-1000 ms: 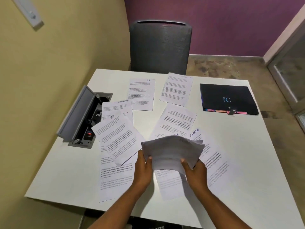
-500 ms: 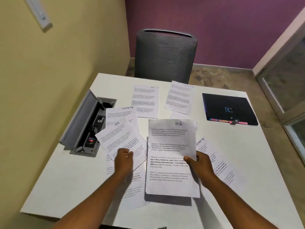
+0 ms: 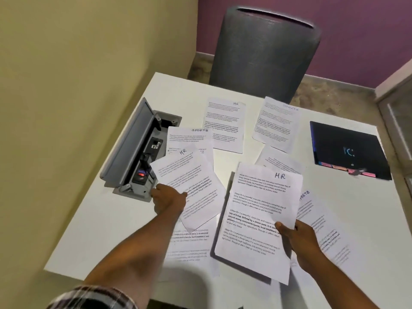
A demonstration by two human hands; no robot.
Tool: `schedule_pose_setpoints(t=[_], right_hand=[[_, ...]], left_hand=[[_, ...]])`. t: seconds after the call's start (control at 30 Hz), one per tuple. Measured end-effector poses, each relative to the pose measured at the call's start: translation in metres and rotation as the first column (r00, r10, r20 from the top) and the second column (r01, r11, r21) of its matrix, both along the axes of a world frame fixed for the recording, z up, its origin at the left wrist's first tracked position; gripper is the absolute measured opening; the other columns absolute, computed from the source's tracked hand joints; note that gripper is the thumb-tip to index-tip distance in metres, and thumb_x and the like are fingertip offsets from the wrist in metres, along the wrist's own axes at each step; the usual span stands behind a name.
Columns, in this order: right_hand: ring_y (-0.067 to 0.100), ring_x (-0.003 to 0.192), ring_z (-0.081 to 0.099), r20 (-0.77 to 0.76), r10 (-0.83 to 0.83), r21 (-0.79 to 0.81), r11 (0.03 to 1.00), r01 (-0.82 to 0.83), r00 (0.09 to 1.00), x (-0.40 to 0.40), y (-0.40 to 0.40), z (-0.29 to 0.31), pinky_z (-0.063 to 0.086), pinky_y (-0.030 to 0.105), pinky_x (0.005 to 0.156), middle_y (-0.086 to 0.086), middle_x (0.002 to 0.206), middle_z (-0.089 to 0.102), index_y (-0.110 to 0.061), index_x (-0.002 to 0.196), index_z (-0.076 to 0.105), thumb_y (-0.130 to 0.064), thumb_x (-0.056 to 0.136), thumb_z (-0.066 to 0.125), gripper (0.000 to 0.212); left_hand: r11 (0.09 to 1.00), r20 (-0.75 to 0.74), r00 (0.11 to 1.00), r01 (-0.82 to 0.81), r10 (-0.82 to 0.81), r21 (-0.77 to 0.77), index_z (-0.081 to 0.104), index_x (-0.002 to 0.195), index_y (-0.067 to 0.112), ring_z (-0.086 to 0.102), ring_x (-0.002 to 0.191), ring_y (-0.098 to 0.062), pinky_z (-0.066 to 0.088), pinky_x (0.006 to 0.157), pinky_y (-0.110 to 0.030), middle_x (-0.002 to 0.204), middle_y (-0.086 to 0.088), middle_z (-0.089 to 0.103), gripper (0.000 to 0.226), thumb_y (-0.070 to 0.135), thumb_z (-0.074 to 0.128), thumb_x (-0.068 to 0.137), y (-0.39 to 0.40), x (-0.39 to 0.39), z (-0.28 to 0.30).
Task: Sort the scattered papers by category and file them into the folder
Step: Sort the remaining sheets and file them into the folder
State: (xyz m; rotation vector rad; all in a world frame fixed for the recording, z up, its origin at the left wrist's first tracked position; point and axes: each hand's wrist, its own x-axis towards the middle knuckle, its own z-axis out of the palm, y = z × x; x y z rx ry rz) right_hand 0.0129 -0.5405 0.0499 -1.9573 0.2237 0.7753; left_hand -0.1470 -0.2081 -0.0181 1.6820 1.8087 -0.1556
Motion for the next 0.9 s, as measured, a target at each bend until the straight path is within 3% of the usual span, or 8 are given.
schedule_pose_setpoints(t=[0.23,0.33,0.4,0.47,0.57,0.67,0.8,0.9], right_hand=[[0.029,0.094,0.070,0.018,-0.048,-0.016,0.999,0.048,0.999,-0.006,0.007,-0.003,0.056,0.047,0.092,0.004,0.100,0.075,-0.008,0.116,0.070,-0.008,0.089,0.076,0.028],[0.029,0.094,0.070,0.057,-0.059,-0.012,0.998,0.060,0.997,-0.008,0.010,-0.003,0.055,0.045,0.091,0.005,0.100,0.075,-0.008,0.117,0.070,-0.009,0.089,0.076,0.029],[0.031,0.097,0.070,0.109,-0.067,-0.023,0.997,0.070,0.992,-0.009,0.009,-0.005,0.055,0.045,0.091,0.006,0.104,0.075,-0.009,0.121,0.069,-0.010,0.089,0.076,0.033],[0.034,0.101,0.069,0.167,-0.097,-0.037,0.994,0.105,0.981,-0.010,0.008,-0.007,0.055,0.050,0.095,0.009,0.111,0.074,-0.009,0.127,0.067,-0.015,0.090,0.076,0.038],[0.035,0.100,0.070,0.225,-0.151,-0.040,0.986,0.164,0.963,-0.010,0.006,-0.007,0.055,0.053,0.095,0.011,0.112,0.074,-0.009,0.128,0.067,-0.018,0.090,0.076,0.039],[0.034,0.100,0.070,0.230,-0.182,-0.028,0.981,0.194,0.956,-0.008,0.002,-0.005,0.055,0.053,0.096,0.009,0.109,0.074,-0.010,0.123,0.068,-0.017,0.090,0.076,0.034],[0.032,0.096,0.070,0.222,-0.198,-0.030,0.977,0.209,0.955,-0.006,-0.002,0.001,0.056,0.047,0.094,0.009,0.106,0.074,-0.009,0.121,0.068,-0.016,0.090,0.076,0.033],[0.031,0.095,0.068,0.235,-0.179,-0.026,0.981,0.190,0.955,-0.005,-0.006,0.007,0.054,0.041,0.091,0.008,0.105,0.073,-0.008,0.119,0.068,-0.015,0.091,0.075,0.030]], left_hand=[[0.996,0.022,0.996,0.088,-0.088,0.030,0.038,0.131,0.007,0.055,0.120,-0.034,0.051,0.087,-0.048,0.134,-0.015,0.049,0.083,0.037,0.087,0.070,0.011,-0.007,-0.006],[0.990,0.093,0.986,0.132,-0.137,0.054,0.053,0.113,0.014,0.065,0.101,-0.031,0.056,0.081,-0.041,0.113,-0.008,0.066,0.044,0.027,0.076,0.078,0.014,-0.012,-0.012],[0.990,0.228,0.964,0.128,-0.140,0.067,0.059,0.104,0.016,0.066,0.094,-0.030,0.057,0.080,-0.040,0.107,-0.007,0.069,0.022,0.021,0.067,0.084,0.011,-0.017,-0.013],[0.995,0.384,0.918,0.093,-0.100,0.037,0.062,0.116,0.012,0.064,0.107,-0.031,0.053,0.090,-0.037,0.119,-0.009,0.067,0.025,0.018,0.064,0.092,0.006,-0.019,-0.009],[0.998,0.524,0.850,0.059,-0.053,0.004,0.051,0.138,0.015,0.057,0.124,-0.031,0.047,0.103,-0.041,0.134,-0.008,0.060,0.042,0.023,0.059,0.098,0.001,-0.022,0.004],[0.997,0.634,0.770,0.063,-0.070,0.034,0.049,0.138,0.025,0.062,0.114,-0.025,0.052,0.096,-0.042,0.127,-0.001,0.065,0.039,0.024,0.055,0.100,0.002,-0.026,0.024],[0.993,0.795,0.606,0.111,-0.036,-0.040,0.055,0.132,0.021,0.068,0.102,-0.009,0.054,0.076,-0.023,0.116,0.007,0.069,0.032,0.015,0.054,0.101,0.000,-0.027,0.067],[0.970,0.843,0.535,0.229,-0.058,-0.079,0.059,0.129,0.017,0.069,0.104,-0.015,0.057,0.087,-0.037,0.114,0.003,0.072,0.030,0.017,0.059,0.099,-0.003,-0.023,0.086]])
